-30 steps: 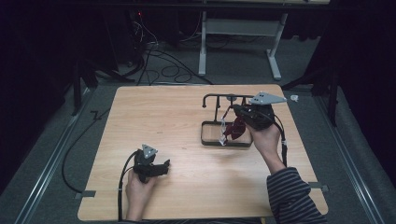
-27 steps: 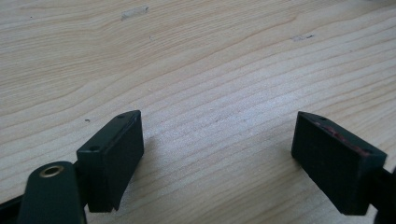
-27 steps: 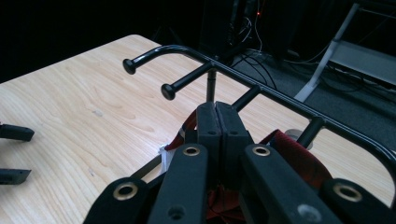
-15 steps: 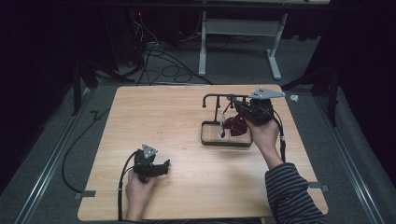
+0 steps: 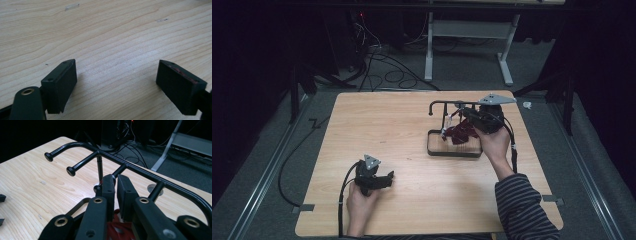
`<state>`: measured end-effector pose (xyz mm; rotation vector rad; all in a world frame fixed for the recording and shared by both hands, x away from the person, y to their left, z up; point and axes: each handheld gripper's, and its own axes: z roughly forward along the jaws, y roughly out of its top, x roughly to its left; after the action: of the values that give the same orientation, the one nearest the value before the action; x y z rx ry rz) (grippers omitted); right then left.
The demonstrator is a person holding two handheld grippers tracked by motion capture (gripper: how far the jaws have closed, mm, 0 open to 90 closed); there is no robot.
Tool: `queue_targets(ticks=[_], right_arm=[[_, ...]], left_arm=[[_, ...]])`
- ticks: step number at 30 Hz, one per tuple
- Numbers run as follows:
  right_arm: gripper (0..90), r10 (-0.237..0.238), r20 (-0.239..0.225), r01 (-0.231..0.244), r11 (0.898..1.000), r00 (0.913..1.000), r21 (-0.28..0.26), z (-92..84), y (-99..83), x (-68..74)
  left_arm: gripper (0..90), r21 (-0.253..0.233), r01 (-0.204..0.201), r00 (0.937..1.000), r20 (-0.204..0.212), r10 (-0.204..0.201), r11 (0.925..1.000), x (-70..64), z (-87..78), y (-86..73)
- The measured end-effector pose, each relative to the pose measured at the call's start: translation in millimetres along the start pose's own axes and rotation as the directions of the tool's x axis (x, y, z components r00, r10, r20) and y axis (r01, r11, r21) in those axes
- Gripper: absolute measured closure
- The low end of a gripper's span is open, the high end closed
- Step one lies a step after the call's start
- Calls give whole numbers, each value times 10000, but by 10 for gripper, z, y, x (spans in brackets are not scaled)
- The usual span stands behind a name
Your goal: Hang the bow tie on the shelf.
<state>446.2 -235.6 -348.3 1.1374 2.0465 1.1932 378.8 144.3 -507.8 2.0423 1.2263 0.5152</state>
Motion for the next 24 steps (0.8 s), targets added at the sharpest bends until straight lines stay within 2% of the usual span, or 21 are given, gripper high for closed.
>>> queue_targets(ticks=[8, 18, 24], right_arm=[[833, -82, 18, 82, 10000, 10000, 28, -42, -2, 2], [811, -238, -63, 237, 9996, 9997, -121, -173, -2, -1], [804, -164, -32, 162, 9993, 9999, -324, -230, -44, -17]], left_arm=[[173, 1, 2, 10000, -1, -2, 10000, 0, 0, 0], [173, 2, -3, 10000, -1, 3, 10000, 0, 0, 0], [173, -1, 1, 10000, -2, -1, 10000, 0, 0, 0]])
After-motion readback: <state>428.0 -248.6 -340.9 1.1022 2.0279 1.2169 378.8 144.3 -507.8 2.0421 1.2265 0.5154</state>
